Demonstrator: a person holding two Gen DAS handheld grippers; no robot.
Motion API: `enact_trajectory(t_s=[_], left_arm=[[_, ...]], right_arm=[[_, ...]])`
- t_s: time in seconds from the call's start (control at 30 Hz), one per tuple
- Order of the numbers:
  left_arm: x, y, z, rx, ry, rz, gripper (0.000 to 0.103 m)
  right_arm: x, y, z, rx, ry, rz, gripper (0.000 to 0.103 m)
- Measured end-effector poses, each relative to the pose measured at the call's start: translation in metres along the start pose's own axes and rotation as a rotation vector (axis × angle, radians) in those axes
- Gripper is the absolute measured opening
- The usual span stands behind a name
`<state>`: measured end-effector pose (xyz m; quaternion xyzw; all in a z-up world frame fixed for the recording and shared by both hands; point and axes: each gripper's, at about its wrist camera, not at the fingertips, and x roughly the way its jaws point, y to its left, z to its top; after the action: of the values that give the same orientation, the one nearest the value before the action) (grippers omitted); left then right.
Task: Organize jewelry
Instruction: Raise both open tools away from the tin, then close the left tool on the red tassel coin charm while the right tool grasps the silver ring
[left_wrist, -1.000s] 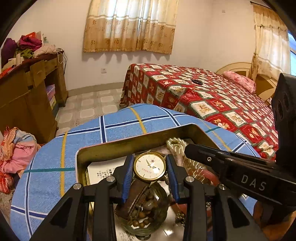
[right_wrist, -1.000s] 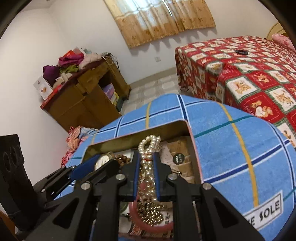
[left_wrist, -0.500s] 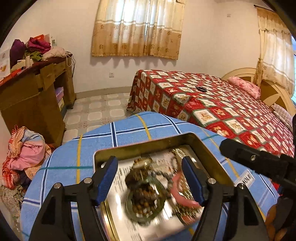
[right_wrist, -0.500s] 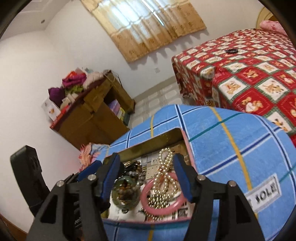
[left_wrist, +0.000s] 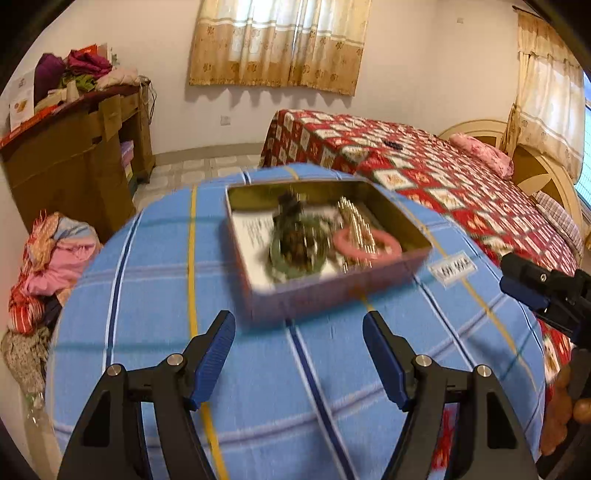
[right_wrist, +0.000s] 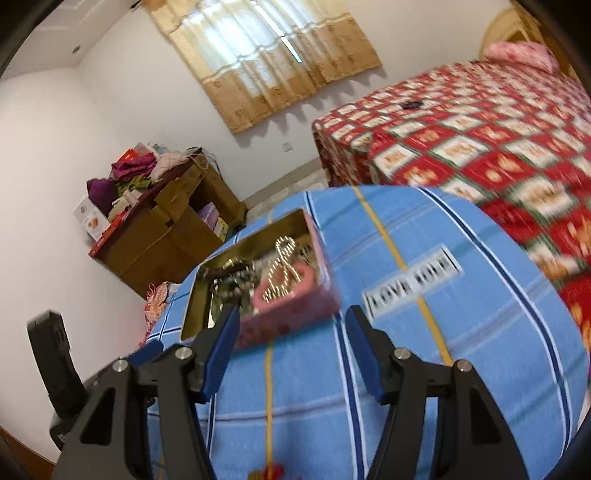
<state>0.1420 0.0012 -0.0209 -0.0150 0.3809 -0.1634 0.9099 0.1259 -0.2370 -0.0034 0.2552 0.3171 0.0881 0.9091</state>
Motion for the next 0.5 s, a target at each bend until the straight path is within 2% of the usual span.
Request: enact_trajectory(t_s=[0.2,0.33,0.43,0.5], left_arm=[[-0.012,-0.012,-0.030,0.019,0.032,-0.032,0.072],[-0.019,-0.029,-0.048,0.065,0.041,-0.081,0.072],[-0.024,-0.050,-0.058,0.142,0.056,-0.155,0.072],[-0.029,-0.066,-0.063,0.197,0.046,-0.172,0.072]], right_arm=[[-0.016,-0.006,-0.026,-0.009,0.013,-0.033,0.064],[-0.025,-0.008,-0.043,-0.042,0.031,-0.055,0.064],[-0.034,-0.009,-0.053,-0.081,0.024,-0.086,0.064],[-0.040,-0.008,-0.059,-0.111,0.021,-0.104,0.063]])
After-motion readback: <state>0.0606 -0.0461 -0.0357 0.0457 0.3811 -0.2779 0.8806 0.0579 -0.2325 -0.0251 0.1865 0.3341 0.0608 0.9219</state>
